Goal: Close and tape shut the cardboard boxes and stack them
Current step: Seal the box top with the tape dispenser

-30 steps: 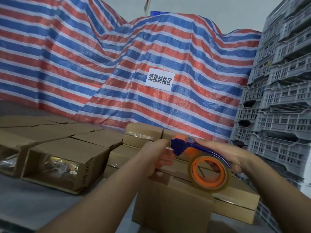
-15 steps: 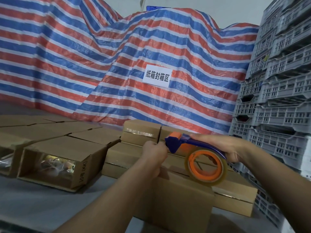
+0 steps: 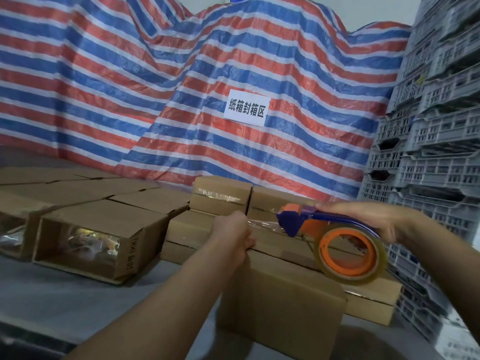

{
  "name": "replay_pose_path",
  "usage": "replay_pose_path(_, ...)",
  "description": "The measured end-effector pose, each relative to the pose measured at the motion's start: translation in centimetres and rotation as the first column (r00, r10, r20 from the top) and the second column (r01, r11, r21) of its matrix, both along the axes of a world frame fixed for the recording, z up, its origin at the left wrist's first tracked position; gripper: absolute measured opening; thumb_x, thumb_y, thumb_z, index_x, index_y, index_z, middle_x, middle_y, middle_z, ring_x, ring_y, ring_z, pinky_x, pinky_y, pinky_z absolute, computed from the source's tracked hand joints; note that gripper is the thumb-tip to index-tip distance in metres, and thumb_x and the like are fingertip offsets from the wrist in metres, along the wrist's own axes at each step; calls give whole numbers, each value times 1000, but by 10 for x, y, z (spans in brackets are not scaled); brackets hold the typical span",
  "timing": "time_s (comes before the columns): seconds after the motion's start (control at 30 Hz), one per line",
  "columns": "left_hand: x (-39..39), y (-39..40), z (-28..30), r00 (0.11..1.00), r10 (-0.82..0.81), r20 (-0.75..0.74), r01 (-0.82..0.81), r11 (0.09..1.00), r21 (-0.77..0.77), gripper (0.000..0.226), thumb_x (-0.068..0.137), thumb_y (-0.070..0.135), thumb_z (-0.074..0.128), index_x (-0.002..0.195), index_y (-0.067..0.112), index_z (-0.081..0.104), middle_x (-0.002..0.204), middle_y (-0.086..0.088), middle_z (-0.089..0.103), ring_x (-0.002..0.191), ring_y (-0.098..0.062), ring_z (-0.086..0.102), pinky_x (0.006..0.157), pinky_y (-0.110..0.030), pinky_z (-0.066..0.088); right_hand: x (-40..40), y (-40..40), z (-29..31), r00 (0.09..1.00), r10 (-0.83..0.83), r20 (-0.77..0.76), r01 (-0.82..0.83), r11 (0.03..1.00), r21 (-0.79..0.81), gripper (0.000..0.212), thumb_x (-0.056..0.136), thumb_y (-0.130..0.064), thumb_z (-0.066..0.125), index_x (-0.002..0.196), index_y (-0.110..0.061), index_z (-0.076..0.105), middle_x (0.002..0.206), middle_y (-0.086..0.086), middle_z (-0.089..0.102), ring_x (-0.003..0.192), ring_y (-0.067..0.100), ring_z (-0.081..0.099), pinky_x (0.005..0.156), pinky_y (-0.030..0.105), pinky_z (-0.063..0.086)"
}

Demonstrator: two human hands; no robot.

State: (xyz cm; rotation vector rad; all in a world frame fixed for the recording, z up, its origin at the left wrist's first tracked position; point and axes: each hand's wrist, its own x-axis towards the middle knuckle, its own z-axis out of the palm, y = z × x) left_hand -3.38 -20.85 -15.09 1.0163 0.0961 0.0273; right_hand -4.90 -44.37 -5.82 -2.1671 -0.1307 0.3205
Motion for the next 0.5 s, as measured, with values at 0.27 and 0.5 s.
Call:
replay_pose_path(0.27, -3, 12, 1, 998, -62, -10, 63, 998, 5, 32, 86, -13, 31, 61, 5, 39, 57, -7, 33, 57, -18, 38, 64, -39, 51, -8, 18, 6, 997, 38, -70, -39, 999, -12, 65, 74, -51, 77, 116, -4, 61, 81, 11, 69, 62, 17, 65, 58, 28, 54)
replay_pose_path(0.5, -1, 33, 4, 995, -98, -1, 92, 934, 346, 16, 92, -2, 46, 78, 3, 51, 65, -8, 50, 55, -15, 47, 48, -29, 56, -9, 19, 5, 998, 52, -20, -54, 992, -114, 88, 69, -60, 78, 131, -2, 56, 83, 9, 68, 64, 16, 63, 59, 26, 53)
